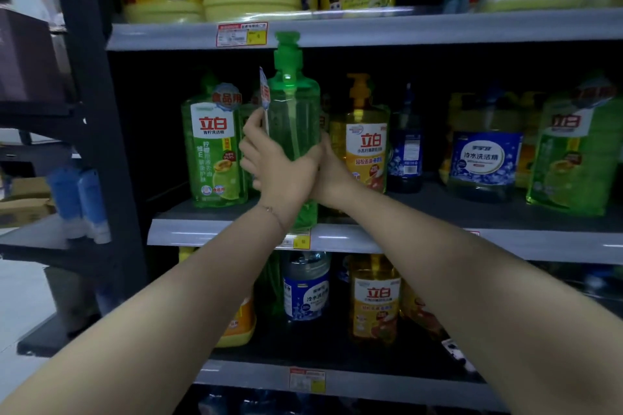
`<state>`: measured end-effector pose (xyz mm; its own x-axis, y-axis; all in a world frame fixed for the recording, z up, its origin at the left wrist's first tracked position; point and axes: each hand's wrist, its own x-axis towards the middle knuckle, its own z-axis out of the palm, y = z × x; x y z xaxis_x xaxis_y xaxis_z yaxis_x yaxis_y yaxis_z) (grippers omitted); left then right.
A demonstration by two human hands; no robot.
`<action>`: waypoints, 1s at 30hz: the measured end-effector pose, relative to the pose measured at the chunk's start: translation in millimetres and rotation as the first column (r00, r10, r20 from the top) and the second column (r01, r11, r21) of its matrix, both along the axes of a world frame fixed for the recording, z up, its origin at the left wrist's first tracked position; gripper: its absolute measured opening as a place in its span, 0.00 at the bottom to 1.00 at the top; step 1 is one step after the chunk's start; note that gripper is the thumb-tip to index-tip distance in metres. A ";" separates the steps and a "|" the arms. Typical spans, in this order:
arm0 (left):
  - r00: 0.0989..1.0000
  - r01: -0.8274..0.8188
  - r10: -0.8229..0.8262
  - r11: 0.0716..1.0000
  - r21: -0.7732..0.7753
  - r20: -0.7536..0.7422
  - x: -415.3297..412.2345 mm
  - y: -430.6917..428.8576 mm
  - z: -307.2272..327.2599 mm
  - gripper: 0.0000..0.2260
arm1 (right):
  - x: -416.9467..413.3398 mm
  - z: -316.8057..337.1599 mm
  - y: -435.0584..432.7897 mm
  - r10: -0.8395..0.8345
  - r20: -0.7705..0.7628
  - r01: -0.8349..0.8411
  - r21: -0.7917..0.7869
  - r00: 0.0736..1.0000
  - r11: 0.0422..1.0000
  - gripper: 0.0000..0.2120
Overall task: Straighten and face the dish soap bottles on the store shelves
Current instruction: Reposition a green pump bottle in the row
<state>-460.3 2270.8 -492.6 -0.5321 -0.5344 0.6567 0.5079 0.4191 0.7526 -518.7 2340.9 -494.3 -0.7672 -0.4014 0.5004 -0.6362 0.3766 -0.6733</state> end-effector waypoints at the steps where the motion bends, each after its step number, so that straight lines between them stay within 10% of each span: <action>1: 0.999 0.033 -0.034 0.998 -0.046 -0.031 0.0 -6.8 -4.6 0.37 | 1.5 0.0 -0.1 0.046 0.063 -0.041 -0.072 0.997 0.997 0.44; 10: 0.896 0.436 -0.429 0.899 -0.041 0.117 -10.2 -70.9 -4.3 0.48 | -2.4 10.5 -1.5 0.132 0.221 -0.137 0.007 0.966 0.991 0.54; 30: 0.970 0.134 -0.130 0.991 0.005 -0.207 -50.3 -60.2 -22.4 0.52 | -23.1 18.4 -10.4 0.227 0.128 -0.225 -0.030 0.965 0.974 0.49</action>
<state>-510.6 2210.7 -515.0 -0.4531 -0.4818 0.7501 0.7025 0.3250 0.6331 -541.9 2330.5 -475.9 -0.7159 -0.5653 0.4098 -0.6107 0.2224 -0.7600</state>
